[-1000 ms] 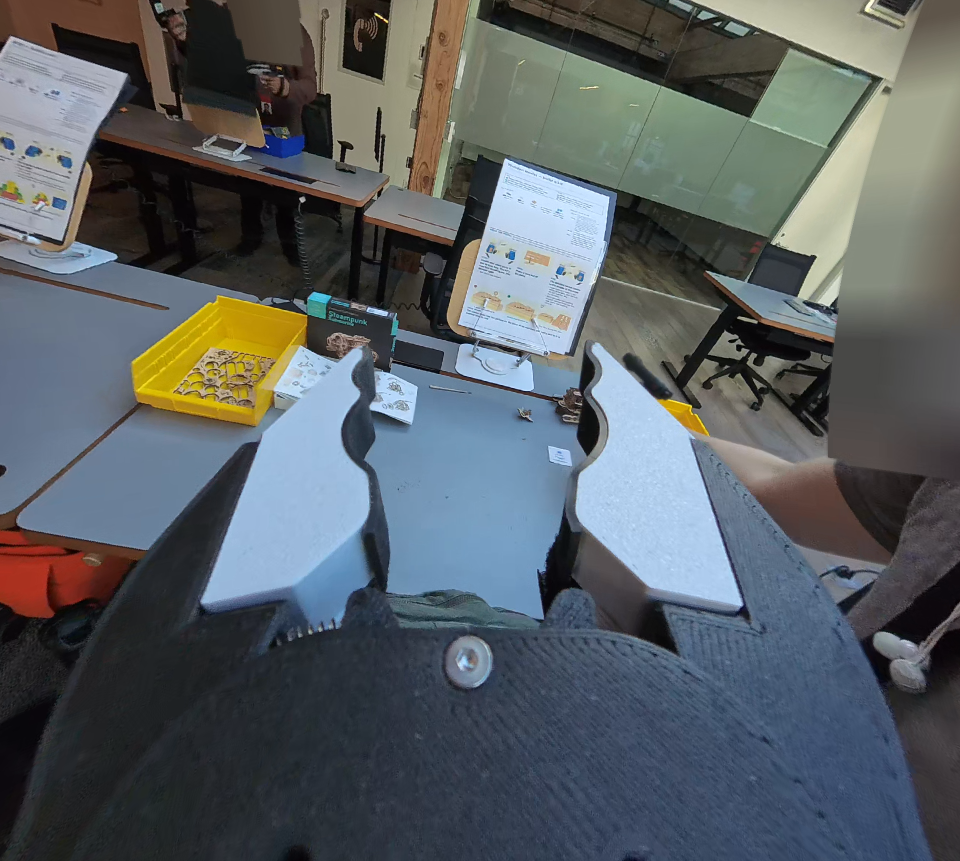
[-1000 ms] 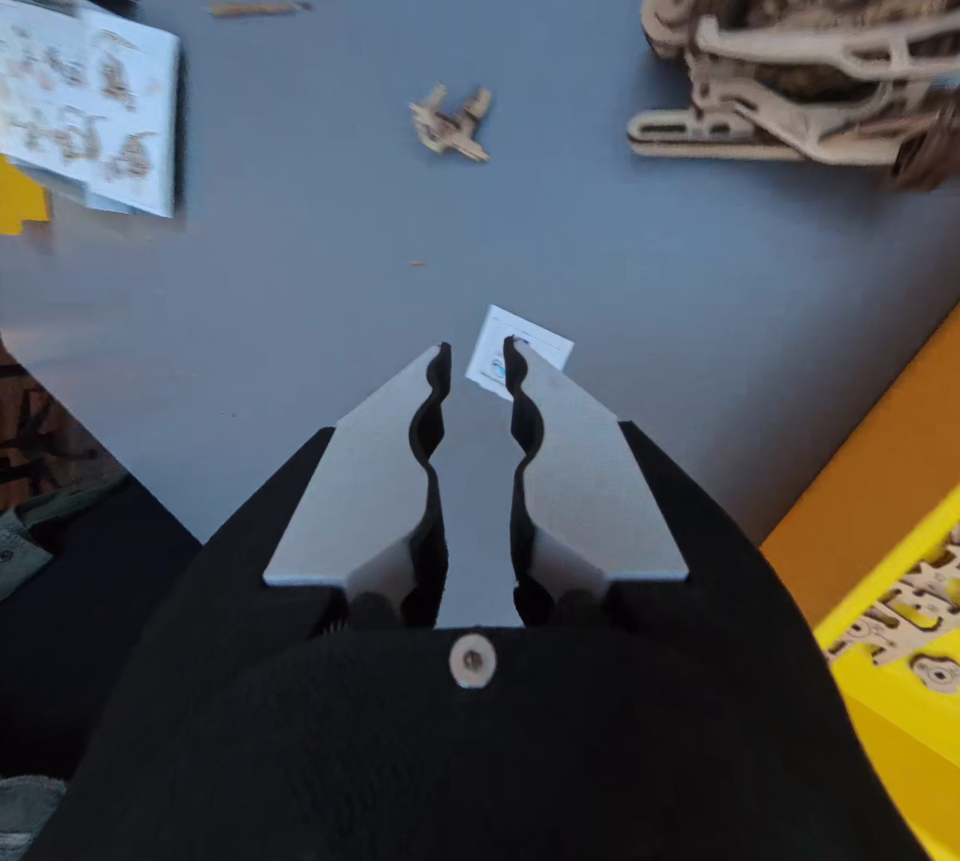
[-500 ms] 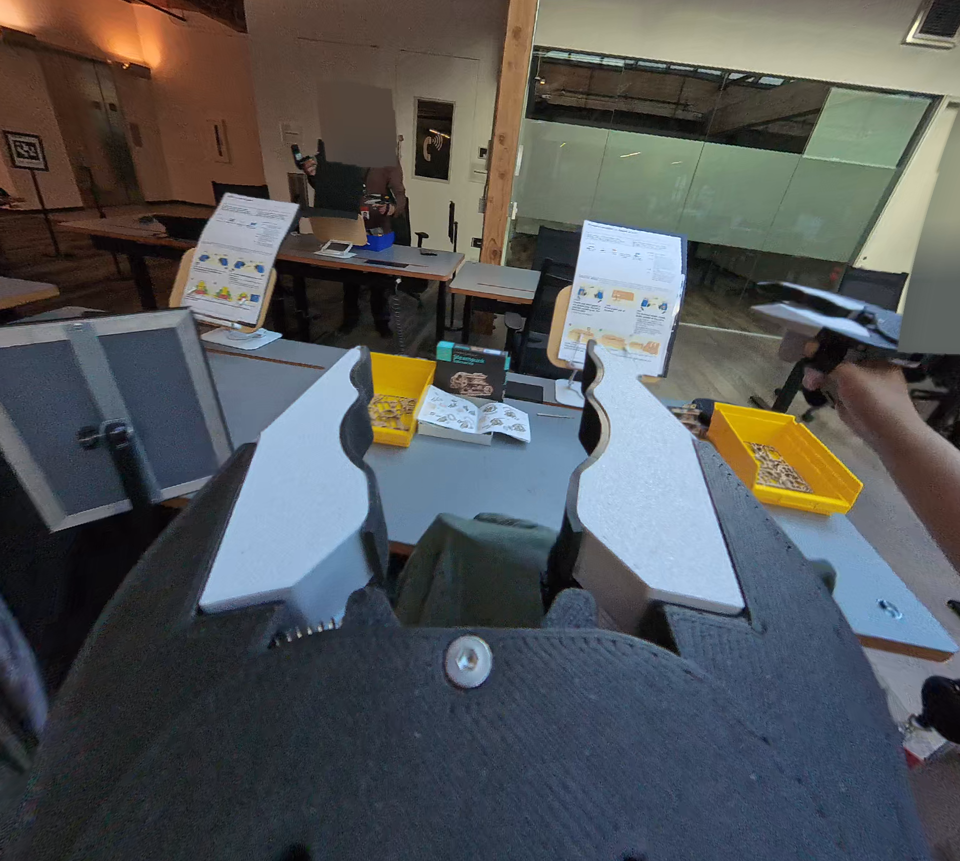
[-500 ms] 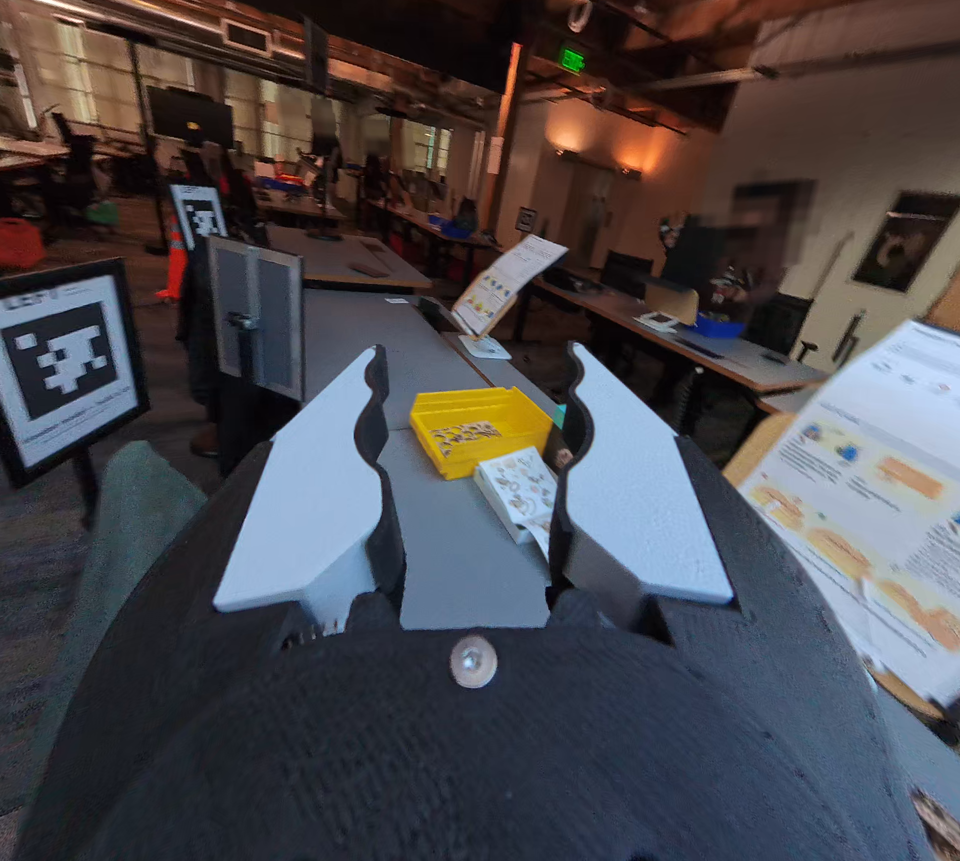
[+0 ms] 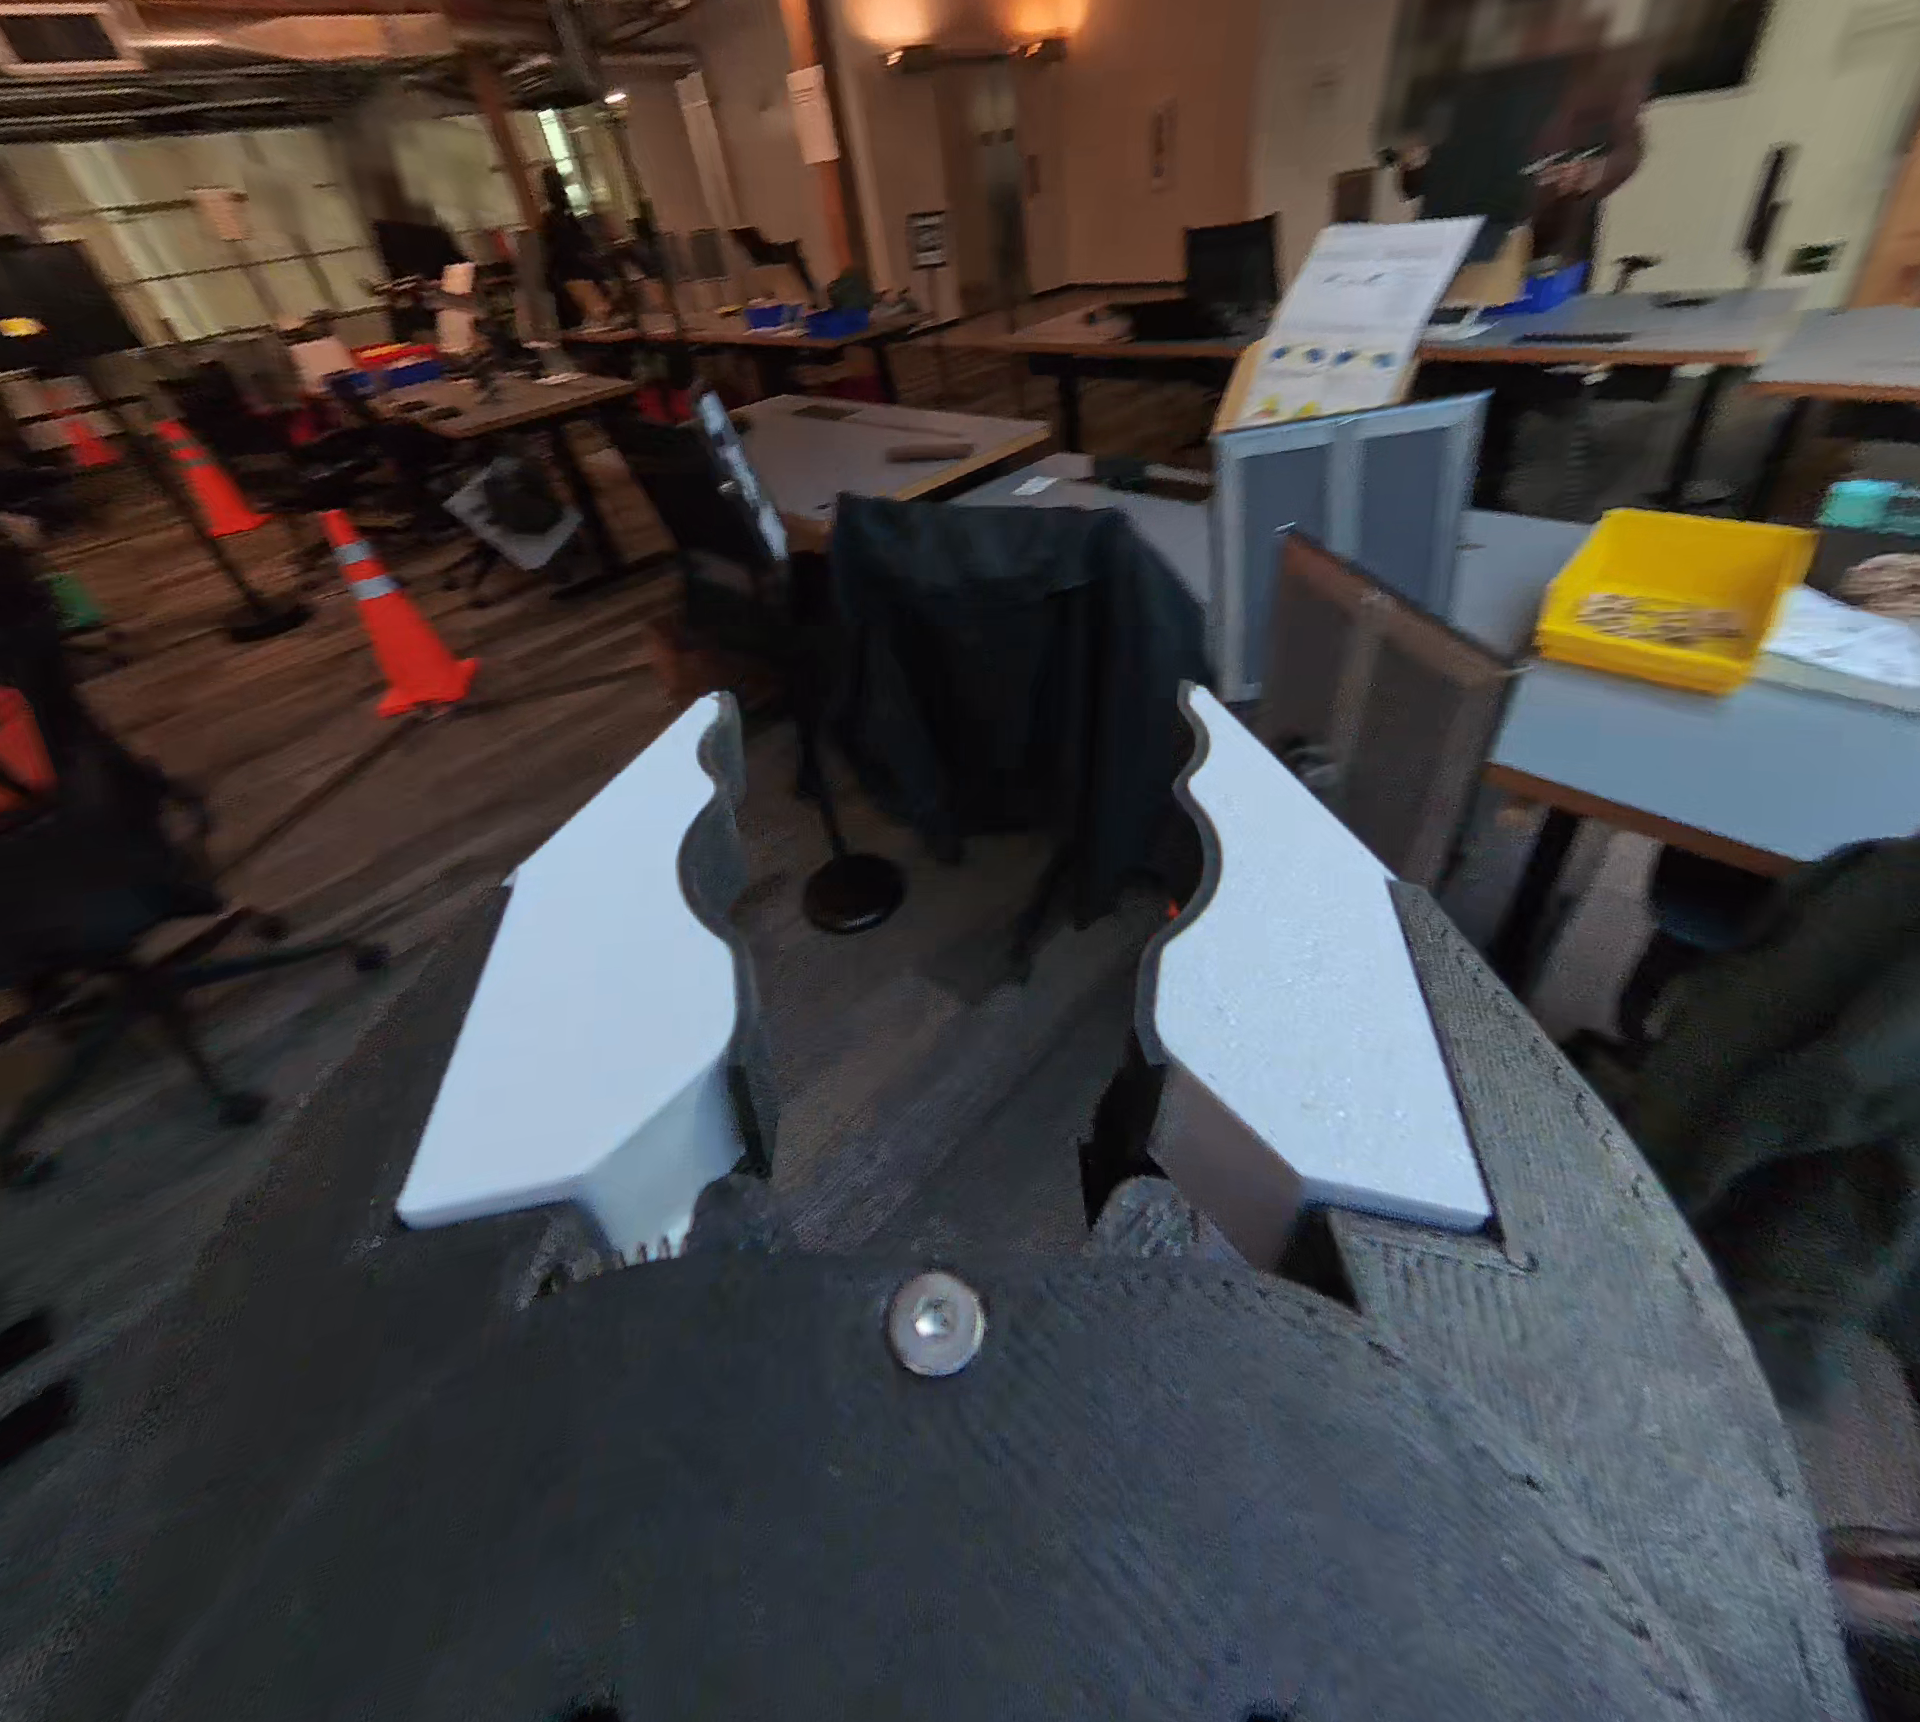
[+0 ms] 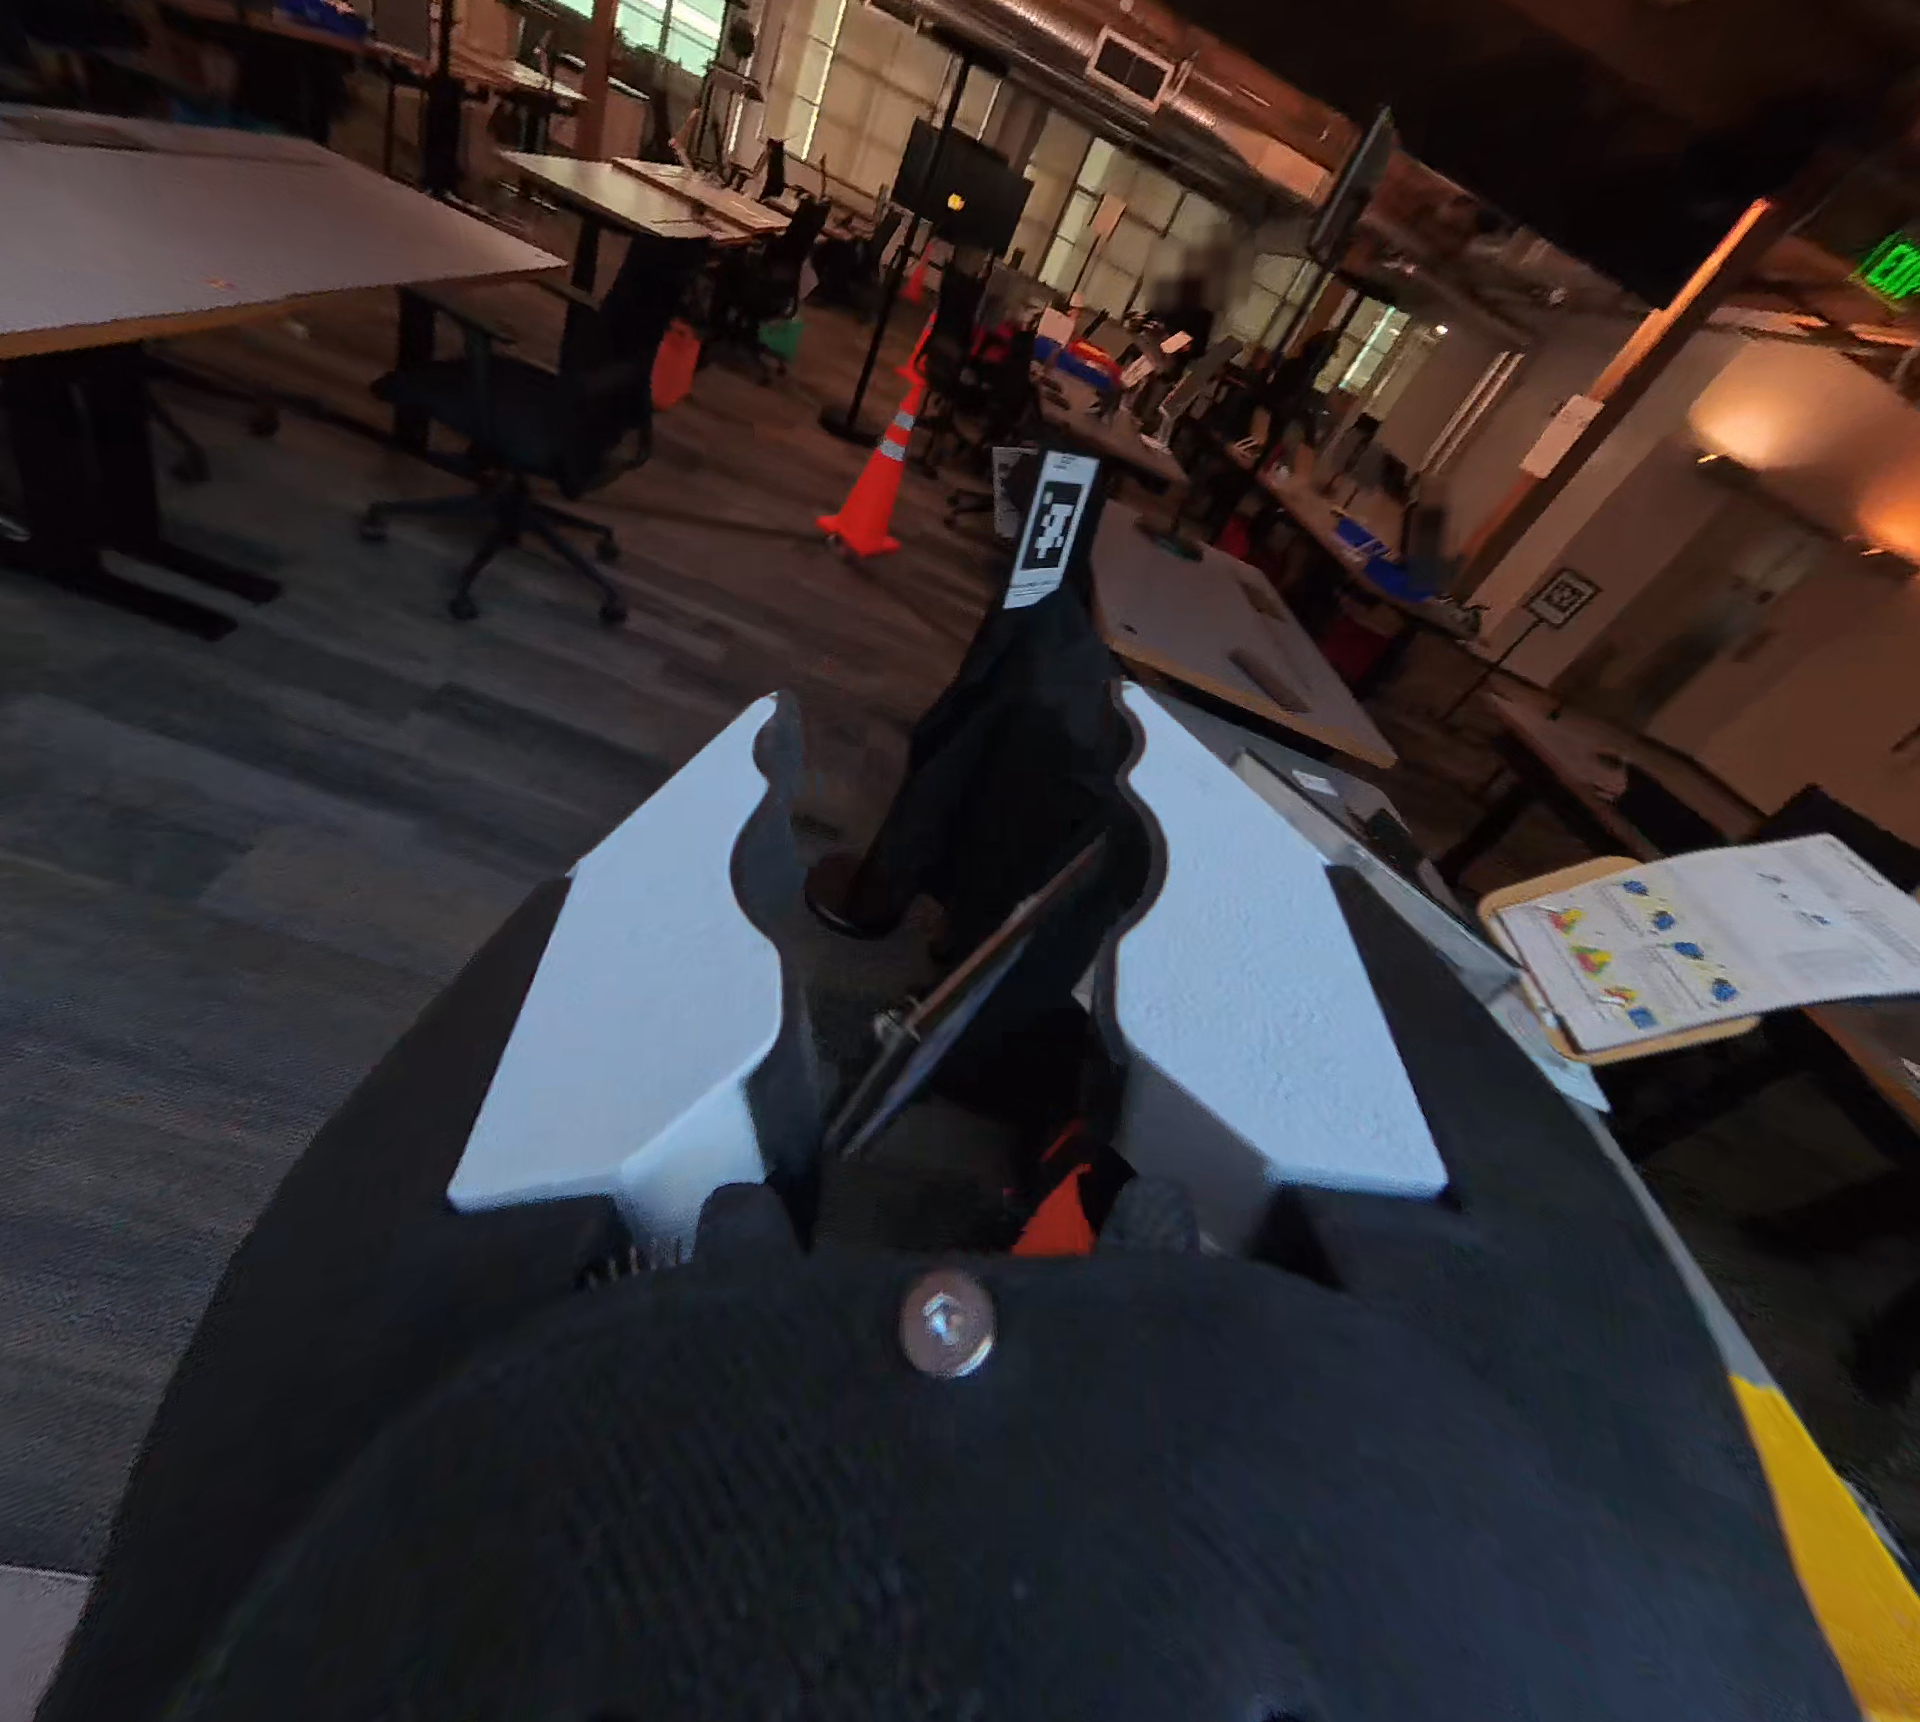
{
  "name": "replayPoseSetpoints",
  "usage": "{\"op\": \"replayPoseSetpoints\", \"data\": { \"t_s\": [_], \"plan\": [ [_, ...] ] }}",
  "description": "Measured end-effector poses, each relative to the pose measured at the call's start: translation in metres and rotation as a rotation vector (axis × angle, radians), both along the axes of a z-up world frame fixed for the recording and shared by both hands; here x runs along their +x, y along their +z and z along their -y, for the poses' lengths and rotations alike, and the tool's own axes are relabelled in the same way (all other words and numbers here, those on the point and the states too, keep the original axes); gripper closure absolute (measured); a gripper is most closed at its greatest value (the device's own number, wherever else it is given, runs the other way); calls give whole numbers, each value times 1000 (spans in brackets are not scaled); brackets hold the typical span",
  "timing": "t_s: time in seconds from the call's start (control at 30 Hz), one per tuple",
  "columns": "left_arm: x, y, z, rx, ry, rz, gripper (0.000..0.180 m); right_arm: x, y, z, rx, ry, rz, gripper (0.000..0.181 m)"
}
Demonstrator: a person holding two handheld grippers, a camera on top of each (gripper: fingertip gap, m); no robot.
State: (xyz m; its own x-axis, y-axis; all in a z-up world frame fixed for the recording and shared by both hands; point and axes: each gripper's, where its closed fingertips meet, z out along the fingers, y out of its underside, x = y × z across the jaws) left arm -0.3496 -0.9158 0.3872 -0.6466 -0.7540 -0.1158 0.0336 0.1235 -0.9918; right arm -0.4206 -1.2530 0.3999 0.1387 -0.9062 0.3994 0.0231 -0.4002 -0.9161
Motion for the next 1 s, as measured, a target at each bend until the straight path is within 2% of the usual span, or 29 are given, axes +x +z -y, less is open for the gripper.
{"op": "replayPoseSetpoints", "data": {
  "t_s": [0.07, 0.13, 0.23, 0.33, 0.43, 0.57, 0.73, 0.8, 0.9, 1.0],
  "plan": [
    [34, -23, -45, 32, 96, -16, 99, 46, 0, -37, 2, 33, 9, 139],
    [67, -55, -77, 9, 145, -62, 99, 86, -7, -64, 1, 60, 22, 140],
    [124, -100, -119, -50, 205, -135, 101, 159, -44, -97, 13, 104, -63, 141],
    [192, -122, -161, -36, 264, -156, 102, 254, -83, -130, 43, 151, -113, 142],
    [261, -123, -215, -34, 322, -163, 105, 361, -87, -170, 126, 230, -62, 142],
    [337, -102, -303, -71, 458, -162, 104, 518, -47, -261, 212, 389, -43, 141],
    [418, -107, -392, -46, 617, -168, 102, 693, -8, -355, 139, 438, -7, 127],
    [465, -118, -420, -63, 643, -172, 102, 751, -10, -382, 168, 457, 14, 125],
    [565, -125, -445, -85, 565, -164, 100, 832, -38, -406, 190, 437, 9, 118],
    [693, -108, -457, -22, 449, -90, 103, 913, -68, -408, 203, 353, -15, 124]
  ]
}}
